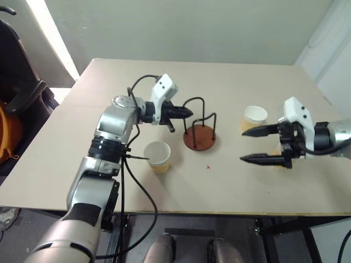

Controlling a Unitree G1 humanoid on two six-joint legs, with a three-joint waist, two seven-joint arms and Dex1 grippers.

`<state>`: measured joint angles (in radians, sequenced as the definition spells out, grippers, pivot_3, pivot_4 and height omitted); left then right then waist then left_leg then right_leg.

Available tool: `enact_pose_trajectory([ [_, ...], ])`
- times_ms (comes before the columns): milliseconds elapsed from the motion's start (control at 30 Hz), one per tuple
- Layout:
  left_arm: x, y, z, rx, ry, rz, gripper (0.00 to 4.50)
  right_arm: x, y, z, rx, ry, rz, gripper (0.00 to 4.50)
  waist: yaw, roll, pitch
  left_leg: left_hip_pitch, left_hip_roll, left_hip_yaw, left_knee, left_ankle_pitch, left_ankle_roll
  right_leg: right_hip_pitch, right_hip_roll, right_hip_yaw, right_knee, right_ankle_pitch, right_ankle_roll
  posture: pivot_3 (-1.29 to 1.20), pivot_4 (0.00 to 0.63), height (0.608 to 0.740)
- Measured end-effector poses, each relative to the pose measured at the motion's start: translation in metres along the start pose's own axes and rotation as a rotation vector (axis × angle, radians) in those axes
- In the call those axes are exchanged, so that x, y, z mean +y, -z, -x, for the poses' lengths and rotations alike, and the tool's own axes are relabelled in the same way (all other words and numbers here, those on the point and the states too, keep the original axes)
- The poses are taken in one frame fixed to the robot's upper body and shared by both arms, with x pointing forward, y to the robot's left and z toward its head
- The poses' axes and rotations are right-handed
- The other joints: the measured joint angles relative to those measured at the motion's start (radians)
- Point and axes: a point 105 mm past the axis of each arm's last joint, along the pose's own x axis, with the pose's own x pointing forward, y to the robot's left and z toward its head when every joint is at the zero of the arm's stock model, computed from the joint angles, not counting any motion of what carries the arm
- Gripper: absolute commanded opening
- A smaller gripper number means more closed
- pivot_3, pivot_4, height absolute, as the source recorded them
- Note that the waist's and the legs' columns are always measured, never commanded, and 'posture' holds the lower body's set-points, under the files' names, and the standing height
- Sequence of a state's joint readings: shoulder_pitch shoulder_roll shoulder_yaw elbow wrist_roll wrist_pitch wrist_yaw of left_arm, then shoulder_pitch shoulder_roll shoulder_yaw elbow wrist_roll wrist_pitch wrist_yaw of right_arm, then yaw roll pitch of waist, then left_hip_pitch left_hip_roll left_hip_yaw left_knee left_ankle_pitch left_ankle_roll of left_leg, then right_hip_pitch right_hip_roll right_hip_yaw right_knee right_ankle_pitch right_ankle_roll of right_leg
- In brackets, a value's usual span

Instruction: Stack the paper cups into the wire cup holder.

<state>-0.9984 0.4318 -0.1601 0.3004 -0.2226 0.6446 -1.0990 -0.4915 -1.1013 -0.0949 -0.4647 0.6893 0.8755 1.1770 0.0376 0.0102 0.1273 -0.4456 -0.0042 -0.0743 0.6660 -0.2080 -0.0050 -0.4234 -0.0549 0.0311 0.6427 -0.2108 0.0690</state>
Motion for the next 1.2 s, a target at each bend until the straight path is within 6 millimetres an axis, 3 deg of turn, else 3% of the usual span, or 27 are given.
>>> enact_pose_trajectory([
  [200,-0.041,0.014,-0.014,0.050,0.116,-0.036,0.03,0.002,0.006,0.005,0.039,-0.012,-0.006,3.92,-0.001,0.000,0.000,0.002,0.000,0.000,0.001,0.001,0.001,0.002,-0.001,0.001,0.002,0.000,0.000,0.00,0.150,0.740],
  [333,-0.064,0.029,-0.023,0.087,0.183,-0.042,0.03,-0.008,0.011,0.012,0.065,0.042,-0.003,3.92,-0.001,0.000,0.000,0.007,0.001,0.000,0.001,0.000,0.002,0.007,-0.001,0.001,0.001,0.000,0.000,0.00,0.150,0.740],
  [467,-0.063,0.030,-0.021,0.101,0.159,-0.062,0.03,-0.018,0.017,0.022,0.090,0.089,-0.010,3.92,-0.002,0.000,0.000,0.009,0.001,0.000,0.000,0.000,0.003,0.008,-0.001,0.001,0.002,0.000,0.000,0.00,0.150,0.740],
  [833,-0.061,0.038,-0.023,0.124,0.122,-0.148,0.03,-0.017,0.019,0.022,0.100,0.068,0.006,3.92,-0.002,0.000,0.000,0.009,0.001,0.000,0.000,-0.001,0.003,0.008,-0.001,0.001,0.001,0.000,0.000,0.00,0.150,0.740],
  [967,-0.063,0.041,-0.025,0.133,0.135,-0.163,1.22,-0.016,0.021,0.020,0.108,0.050,0.005,3.92,-0.002,0.000,0.000,0.009,0.001,0.000,0.000,-0.002,0.003,0.008,-0.001,0.001,0.001,0.000,0.000,0.00,0.150,0.740],
  [1200,-0.058,0.046,-0.016,0.177,0.123,-0.228,3.70,-0.021,0.028,0.021,0.139,0.069,-0.009,3.92,-0.002,0.000,0.000,0.009,0.001,0.000,0.000,-0.003,0.004,0.008,-0.001,0.001,0.001,0.000,0.000,0.00,0.150,0.740],
])
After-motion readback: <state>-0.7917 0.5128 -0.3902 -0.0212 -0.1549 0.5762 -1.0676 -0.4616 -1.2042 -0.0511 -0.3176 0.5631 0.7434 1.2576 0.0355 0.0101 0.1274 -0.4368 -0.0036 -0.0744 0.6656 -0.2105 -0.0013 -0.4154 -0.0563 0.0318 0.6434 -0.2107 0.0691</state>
